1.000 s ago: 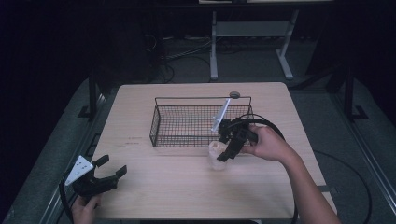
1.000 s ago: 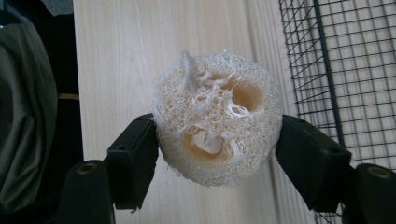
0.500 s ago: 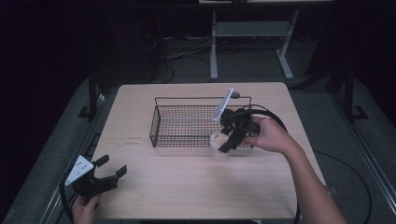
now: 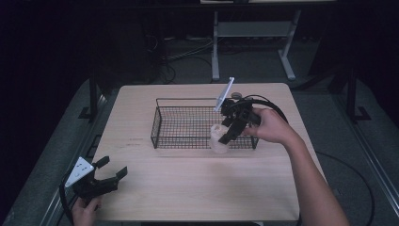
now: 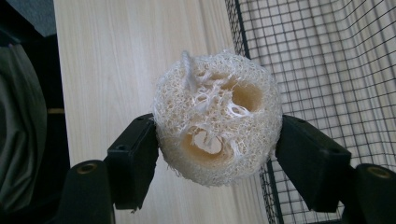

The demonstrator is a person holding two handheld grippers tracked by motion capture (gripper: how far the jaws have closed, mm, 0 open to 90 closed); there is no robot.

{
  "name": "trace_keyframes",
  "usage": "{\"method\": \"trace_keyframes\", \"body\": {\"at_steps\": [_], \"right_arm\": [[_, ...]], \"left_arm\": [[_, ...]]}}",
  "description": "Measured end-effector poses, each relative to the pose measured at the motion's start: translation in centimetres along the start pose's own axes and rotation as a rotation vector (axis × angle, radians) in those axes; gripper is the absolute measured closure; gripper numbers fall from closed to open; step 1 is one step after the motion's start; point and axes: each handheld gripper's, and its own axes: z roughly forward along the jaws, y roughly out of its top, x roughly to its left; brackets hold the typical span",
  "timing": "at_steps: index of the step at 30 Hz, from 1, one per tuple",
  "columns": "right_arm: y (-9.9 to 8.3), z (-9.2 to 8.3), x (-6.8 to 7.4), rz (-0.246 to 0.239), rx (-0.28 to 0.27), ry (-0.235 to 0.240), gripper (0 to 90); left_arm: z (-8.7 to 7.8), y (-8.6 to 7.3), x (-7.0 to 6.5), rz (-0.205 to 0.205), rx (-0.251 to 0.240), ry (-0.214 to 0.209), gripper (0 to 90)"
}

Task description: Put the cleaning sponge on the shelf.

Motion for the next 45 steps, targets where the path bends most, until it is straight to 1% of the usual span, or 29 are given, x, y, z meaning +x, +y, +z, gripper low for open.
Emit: {"method": "trace_keyframes", "body": {"at_steps": [4, 5, 6, 7, 8, 9, 10, 11, 12, 13, 14, 15, 16, 17, 18, 20, 21, 22, 23, 24, 25, 27, 29, 33, 36, 39, 40, 41, 45], "right_arm": [[0.5, -0.7, -0.5, 0.002, 0.003, -0.014, 30.1], [0.7, -1.0, -0.8, 0.003, -0.009, -0.018, 30.1], [0.7, -1.0, -0.8, 0.003, -0.009, -0.018, 30.1], [0.9, -1.2, -1.2, 0.013, -0.009, -0.023, 30.1], [0.9, -1.2, -1.2, 0.013, -0.009, -0.023, 30.1], [1.1, -1.4, -1.6, 0.018, -0.007, -0.034, 30.1], [1.1, -1.4, -1.6, 0.018, -0.007, -0.034, 30.1], [1.1, -1.6, -2.1, 0.029, -0.021, -0.028, 30.1], [1.1, -1.6, -2.1, 0.029, -0.021, -0.028, 30.1], [1.1, -1.6, -2.5, 0.045, -0.02, -0.029, 30.1], [1.1, -1.6, -2.5, 0.045, -0.02, -0.029, 30.1], [1.2, -1.5, -3.0, 0.054, -0.018, -0.037, 30.1], [1.2, -1.5, -3.0, 0.054, -0.018, -0.037, 30.1], [1.2, -1.4, -3.5, 0.065, -0.015, -0.04, 30.1], [1.2, -1.4, -3.5, 0.065, -0.015, -0.04, 30.1], [1.2, -1.3, -3.9, 0.075, -0.02, -0.038, 30.1], [1.2, -1.0, -4.3, 0.079, -0.014, -0.04, 30.1], [1.2, -1.0, -4.3, 0.079, -0.014, -0.04, 30.1], [1.2, -0.8, -4.7, 0.09, -0.005, -0.049, 30.1], [1.2, -0.8, -4.7, 0.09, -0.005, -0.049, 30.1], [1.1, -0.7, -5.0, 0.103, -0.008, -0.062, 30.1], [1.1, -0.7, -5.1, 0.109, -0.011, -0.066, 30.1], [0.8, -0.7, -5.7, 0.122, -0.014, -0.077, 30.1], [0.5, -0.6, -6.1, 0.132, -0.016, -0.081, 30.1], [0.3, -0.5, -6.5, 0.149, -0.016, -0.079, 30.1], [0.0, 0.2, -7.2, 0.158, -0.005, -0.084, 30.1], [0.0, 0.2, -7.2, 0.158, -0.005, -0.084, 30.1], [-0.2, 0.6, -7.6, 0.165, 0.002, -0.081, 30.1], [-0.4, 1.1, -8.2, 0.176, 0.007, -0.082, 30.0]], "left_arm": [[0.0, 0.0, 0.1, 0.003, 0.002, 0.001, 14.0], [0.0, 0.0, 0.1, 0.001, 0.0, 0.0, 14.0], [-0.1, 0.0, 0.1, -0.001, -0.002, -0.002, 14.0], [-0.1, 0.0, 0.1, -0.004, -0.005, -0.002, 14.0], [-0.1, 0.0, 0.1, -0.003, -0.005, -0.001, 14.0], [-0.1, 0.0, 0.1, -0.001, -0.003, 0.0, 13.9], [-0.1, 0.0, 0.1, 0.002, -0.001, 0.002, 13.9], [-0.1, 0.0, 0.1, 0.002, -0.001, 0.002, 13.9], [-0.1, 0.0, 0.1, -0.002, -0.002, -0.001, 13.9], [-0.1, 0.0, 0.1, -0.004, -0.007, -0.004, 13.9], [-0.1, 0.0, 0.1, -0.004, -0.007, -0.004, 13.9], [0.0, 0.0, 0.1, -0.002, -0.006, -0.003, 13.9], [0.0, 0.0, 0.1, -0.002, -0.006, -0.003, 14.0], [0.0, 0.0, 0.1, -0.001, -0.004, -0.003, 14.0], [0.1, 0.1, 0.1, 0.001, -0.001, -0.004, 14.0], [0.1, 0.1, 0.0, 0.003, -0.001, -0.004, 13.9], [0.1, 0.0, 0.0, 0.003, -0.001, -0.003, 13.9], [0.1, 0.0, 0.1, 0.003, -0.002, -0.004, 13.9], [0.1, 0.0, 0.1, 0.002, -0.001, -0.003, 13.9], [0.0, 0.0, 0.1, 0.003, -0.002, -0.002, 13.9], [0.0, 0.0, 0.2, -0.002, -0.005, 0.0, 13.9], [-0.1, 0.0, 0.2, -0.002, -0.005, -0.001, 13.9], [-0.1, 0.0, 0.3, -0.003, -0.006, 0.001, 13.9], [-0.1, 0.0, 0.3, -0.006, -0.003, -0.001, 13.9], [-0.1, 0.0, 0.2, 0.0, -0.003, 0.0, 13.9], [-0.1, 0.0, 0.2, -0.002, -0.003, -0.002, 13.9], [0.0, 0.0, 0.2, -0.002, -0.004, -0.002, 13.9], [0.0, 0.0, 0.2, -0.006, -0.005, 0.0, 14.0], [-0.1, 0.0, 0.3, -0.007, -0.006, 0.001, 14.0]]}}
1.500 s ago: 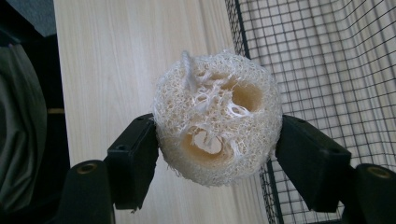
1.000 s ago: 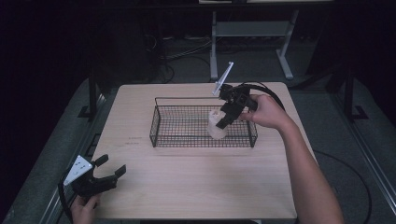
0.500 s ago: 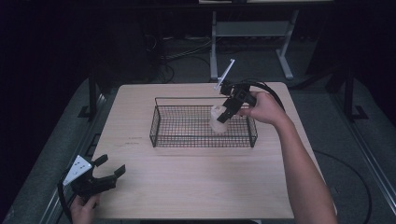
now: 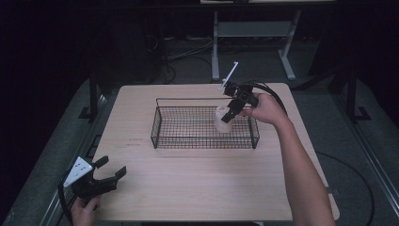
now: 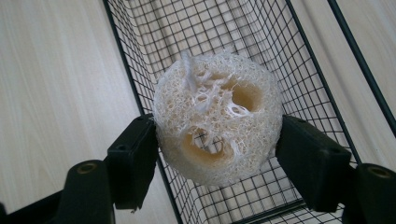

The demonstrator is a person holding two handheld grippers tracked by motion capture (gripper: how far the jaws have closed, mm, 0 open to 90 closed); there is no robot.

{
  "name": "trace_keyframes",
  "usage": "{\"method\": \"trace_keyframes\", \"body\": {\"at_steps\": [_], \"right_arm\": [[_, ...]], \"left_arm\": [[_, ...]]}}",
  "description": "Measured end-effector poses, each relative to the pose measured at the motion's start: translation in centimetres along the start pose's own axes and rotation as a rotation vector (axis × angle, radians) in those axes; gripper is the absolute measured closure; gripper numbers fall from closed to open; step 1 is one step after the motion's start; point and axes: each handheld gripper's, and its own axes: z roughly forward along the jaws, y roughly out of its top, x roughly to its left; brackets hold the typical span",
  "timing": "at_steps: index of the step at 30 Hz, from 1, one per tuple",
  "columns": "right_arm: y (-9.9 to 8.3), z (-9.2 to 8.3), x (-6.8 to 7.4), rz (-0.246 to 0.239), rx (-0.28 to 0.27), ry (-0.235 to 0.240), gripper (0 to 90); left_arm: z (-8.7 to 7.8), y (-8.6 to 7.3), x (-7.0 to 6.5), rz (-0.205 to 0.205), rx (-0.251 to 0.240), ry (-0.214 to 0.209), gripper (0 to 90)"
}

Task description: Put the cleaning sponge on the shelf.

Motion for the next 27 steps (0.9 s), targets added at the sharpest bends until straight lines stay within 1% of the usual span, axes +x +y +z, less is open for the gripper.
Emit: {"method": "trace_keyframes", "body": {"at_steps": [4, 6, 7, 8, 9, 10, 11, 13, 14, 19, 27], "right_arm": [[-0.1, 0.4, -0.4, 0.004, -0.003, 0.004, 30.1], [-0.2, 1.1, -0.7, 0.013, 0.0, 0.01, 30.0], [-0.2, 1.1, -0.7, 0.013, 0.0, 0.01, 30.0], [-0.3, 1.5, -0.9, 0.011, -0.004, 0.011, 30.0], [-0.3, 1.5, -0.9, 0.011, -0.004, 0.011, 30.0], [-0.3, 2.1, -1.0, 0.016, 0.001, 0.014, 30.0], [-0.3, 2.1, -1.0, 0.016, 0.001, 0.014, 30.0], [-0.1, 2.6, -1.1, 0.015, 0.015, 0.018, 30.0], [0.1, 2.9, -1.1, 0.011, 0.014, 0.018, 30.1], [0.5, 3.7, -1.1, 0.006, 0.023, 0.028, 30.0], [1.0, 4.6, -0.9, -0.005, 0.035, 0.026, 29.9]], "left_arm": [[0.0, 0.0, 0.0, -0.001, 0.0, 0.001, 13.9], [0.0, 0.0, 0.0, 0.003, 0.001, 0.0, 13.9], [0.0, 0.0, 0.0, 0.003, 0.001, 0.0, 13.9], [0.0, 0.0, -0.1, 0.004, -0.001, 0.002, 13.9], [0.0, 0.0, -0.1, 0.004, -0.001, 0.002, 13.9], [0.0, 0.0, 0.0, 0.009, 0.004, 0.0, 13.9], [0.0, 0.0, 0.0, 0.004, 0.004, 0.001, 13.9], [0.0, 0.0, 0.0, 0.004, 0.004, 0.002, 13.9], [-0.1, 0.0, 0.1, 0.007, 0.003, 0.003, 13.9], [-0.1, 0.0, 0.1, 0.0, 0.0, 0.003, 13.9], [-0.1, 0.0, 0.1, -0.001, -0.002, 0.002, 13.9]]}}
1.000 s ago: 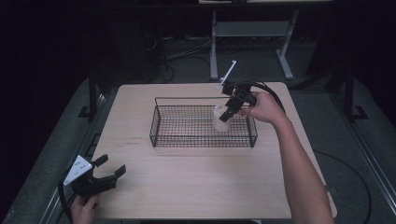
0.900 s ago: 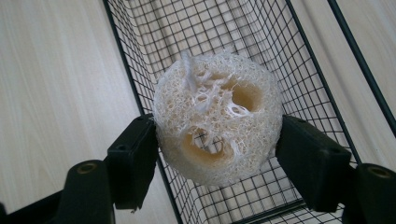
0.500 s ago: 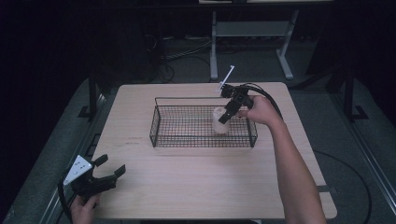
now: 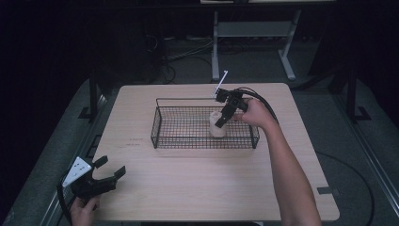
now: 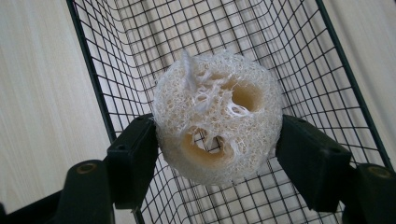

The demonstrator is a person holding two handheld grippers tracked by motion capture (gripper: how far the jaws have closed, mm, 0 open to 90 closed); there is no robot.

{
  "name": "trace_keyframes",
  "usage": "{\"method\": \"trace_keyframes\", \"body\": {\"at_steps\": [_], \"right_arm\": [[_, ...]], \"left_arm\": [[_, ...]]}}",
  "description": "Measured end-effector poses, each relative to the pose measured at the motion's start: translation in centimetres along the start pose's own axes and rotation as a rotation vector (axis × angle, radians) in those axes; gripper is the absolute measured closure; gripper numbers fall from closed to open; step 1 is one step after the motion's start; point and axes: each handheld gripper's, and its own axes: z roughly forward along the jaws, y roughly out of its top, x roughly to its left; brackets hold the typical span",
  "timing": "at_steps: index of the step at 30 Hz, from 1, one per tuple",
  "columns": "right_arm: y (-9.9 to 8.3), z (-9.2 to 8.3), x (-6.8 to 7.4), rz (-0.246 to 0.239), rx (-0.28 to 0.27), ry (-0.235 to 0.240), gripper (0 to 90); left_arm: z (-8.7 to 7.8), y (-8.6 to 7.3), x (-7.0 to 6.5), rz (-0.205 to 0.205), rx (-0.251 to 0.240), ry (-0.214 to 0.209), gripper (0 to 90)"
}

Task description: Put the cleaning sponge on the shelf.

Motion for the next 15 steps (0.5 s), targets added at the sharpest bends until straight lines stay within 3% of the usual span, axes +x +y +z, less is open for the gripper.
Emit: {"method": "trace_keyframes", "body": {"at_steps": [15], "right_arm": [[0.2, 1.4, -0.1, -0.018, 0.012, 0.028, 29.8]], "left_arm": [[0.3, 0.0, -0.1, 0.003, 0.007, 0.001, 14.0]]}}
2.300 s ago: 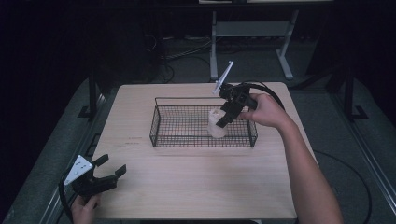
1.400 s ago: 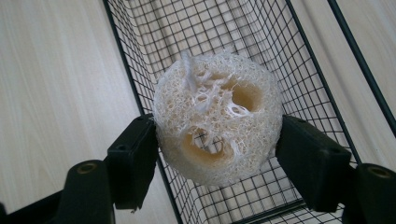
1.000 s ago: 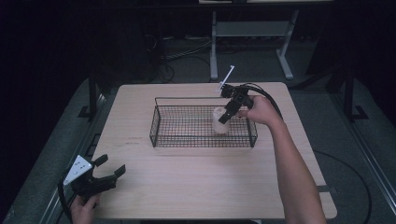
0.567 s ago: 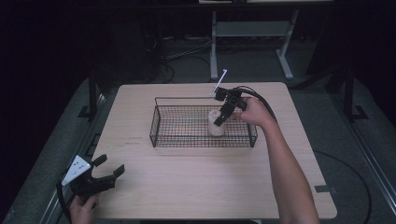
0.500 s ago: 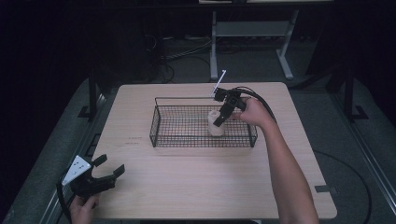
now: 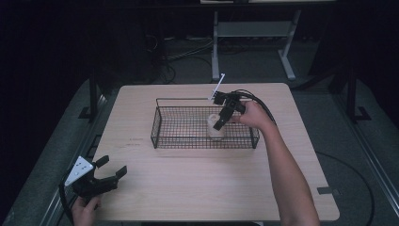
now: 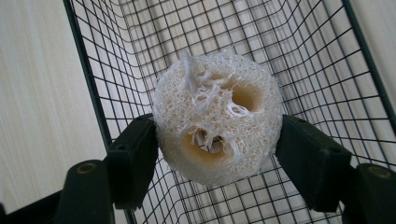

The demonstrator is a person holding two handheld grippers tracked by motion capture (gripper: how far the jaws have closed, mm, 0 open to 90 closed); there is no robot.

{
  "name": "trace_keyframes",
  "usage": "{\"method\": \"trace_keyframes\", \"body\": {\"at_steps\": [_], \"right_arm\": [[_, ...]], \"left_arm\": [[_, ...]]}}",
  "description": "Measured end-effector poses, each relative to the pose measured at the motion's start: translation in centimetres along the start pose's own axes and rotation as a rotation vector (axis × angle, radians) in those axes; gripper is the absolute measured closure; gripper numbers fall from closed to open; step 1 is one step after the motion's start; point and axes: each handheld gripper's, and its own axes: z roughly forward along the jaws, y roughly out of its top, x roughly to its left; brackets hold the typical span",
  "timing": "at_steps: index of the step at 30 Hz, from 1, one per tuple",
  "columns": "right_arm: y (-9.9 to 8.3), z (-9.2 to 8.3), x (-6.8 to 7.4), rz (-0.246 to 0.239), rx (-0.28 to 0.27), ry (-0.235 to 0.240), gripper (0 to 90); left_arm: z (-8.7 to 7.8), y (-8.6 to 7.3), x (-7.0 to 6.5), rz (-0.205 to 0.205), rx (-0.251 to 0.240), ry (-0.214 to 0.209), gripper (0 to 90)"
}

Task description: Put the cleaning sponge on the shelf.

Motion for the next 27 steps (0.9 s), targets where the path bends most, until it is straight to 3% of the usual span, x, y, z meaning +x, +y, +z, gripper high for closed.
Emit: {"method": "trace_keyframes", "body": {"at_steps": [10, 27], "right_arm": [[-0.6, 1.2, -0.4, 0.015, 0.004, 0.012, 29.5], [-0.7, 0.7, -0.2, 0.023, 0.005, 0.002, 21.0]], "left_arm": [[-0.2, -0.1, 0.2, -0.007, -0.005, 0.004, 13.9], [-0.3, -0.1, 0.2, -0.004, -0.006, 0.005, 13.9]]}}
